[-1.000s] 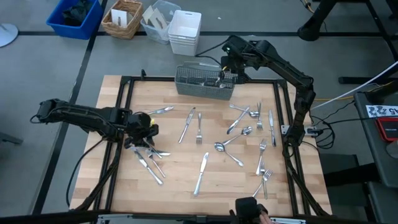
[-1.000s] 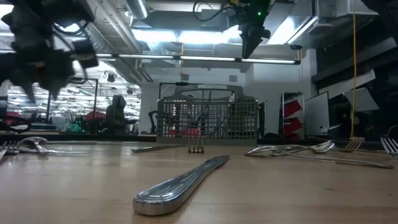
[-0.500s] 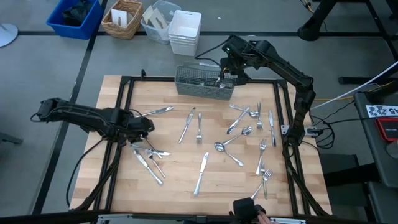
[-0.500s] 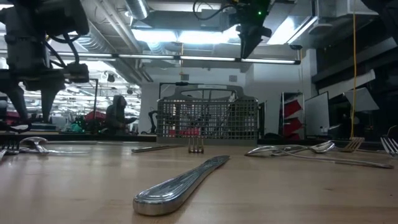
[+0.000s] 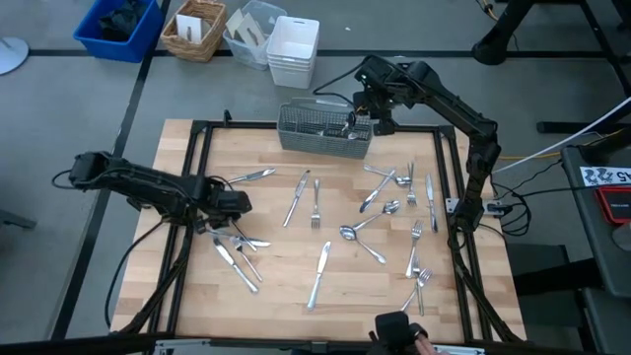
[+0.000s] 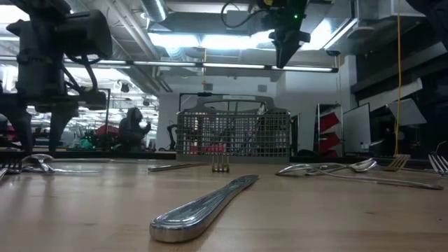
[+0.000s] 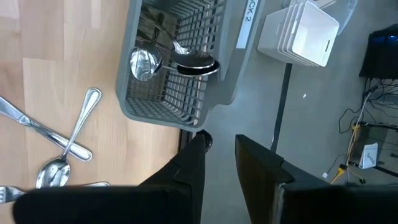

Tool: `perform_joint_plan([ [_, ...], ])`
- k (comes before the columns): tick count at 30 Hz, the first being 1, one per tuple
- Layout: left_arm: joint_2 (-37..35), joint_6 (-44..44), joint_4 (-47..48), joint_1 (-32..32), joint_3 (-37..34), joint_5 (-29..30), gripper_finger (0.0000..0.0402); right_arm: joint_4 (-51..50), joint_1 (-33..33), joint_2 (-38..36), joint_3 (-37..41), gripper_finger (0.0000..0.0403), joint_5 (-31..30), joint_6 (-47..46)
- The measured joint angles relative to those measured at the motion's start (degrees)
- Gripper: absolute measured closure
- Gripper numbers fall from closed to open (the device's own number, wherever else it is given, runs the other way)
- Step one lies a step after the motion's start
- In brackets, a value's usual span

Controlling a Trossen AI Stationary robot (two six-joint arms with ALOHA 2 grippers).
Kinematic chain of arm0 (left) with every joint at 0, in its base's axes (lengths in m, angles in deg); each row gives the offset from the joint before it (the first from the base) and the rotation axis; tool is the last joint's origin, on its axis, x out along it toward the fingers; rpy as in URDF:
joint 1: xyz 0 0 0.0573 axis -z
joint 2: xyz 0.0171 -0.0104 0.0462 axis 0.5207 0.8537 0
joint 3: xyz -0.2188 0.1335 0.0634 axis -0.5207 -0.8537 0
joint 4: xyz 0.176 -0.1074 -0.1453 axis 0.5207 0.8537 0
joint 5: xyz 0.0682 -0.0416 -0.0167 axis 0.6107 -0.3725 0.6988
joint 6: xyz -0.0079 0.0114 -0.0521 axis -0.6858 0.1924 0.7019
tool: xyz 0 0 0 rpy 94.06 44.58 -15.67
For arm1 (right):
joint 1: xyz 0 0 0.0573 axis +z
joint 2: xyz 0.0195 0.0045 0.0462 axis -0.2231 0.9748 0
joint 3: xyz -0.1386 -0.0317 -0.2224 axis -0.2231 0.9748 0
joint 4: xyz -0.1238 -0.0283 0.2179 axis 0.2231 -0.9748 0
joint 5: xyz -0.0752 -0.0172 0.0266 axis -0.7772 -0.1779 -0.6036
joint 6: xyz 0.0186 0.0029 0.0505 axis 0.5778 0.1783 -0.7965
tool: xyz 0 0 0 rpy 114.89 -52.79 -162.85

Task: Sort silverware
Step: Put the spoon into the gray silverware organizer

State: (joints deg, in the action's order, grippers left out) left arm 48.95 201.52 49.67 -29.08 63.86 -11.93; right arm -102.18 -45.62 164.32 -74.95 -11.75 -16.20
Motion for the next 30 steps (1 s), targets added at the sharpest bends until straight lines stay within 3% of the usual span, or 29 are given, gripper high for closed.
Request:
perform_joint_plan([
  [7,3.8,1.0,-0.6,0.0,0.0,0.2,0.0286,-0.1,0.0,0.0,0.0,0.0310,0.0,0.0],
  [14,7.0,1.1,-0.8,0.0,0.0,4.4,0.0286,-0.7,0.0,0.0,0.0,0.0310,0.0,0.0],
  [25,7.8,1.0,-0.9,0.0,0.1,4.7,0.0287,-1.2,0.0,0.1,0.0,0.0311,0.5,0.0],
  [30,7.8,-0.6,-0.7,0.0,0.1,4.7,0.0329,-1.2,0.0,0.1,0.0,0.0311,1.9,0.0],
])
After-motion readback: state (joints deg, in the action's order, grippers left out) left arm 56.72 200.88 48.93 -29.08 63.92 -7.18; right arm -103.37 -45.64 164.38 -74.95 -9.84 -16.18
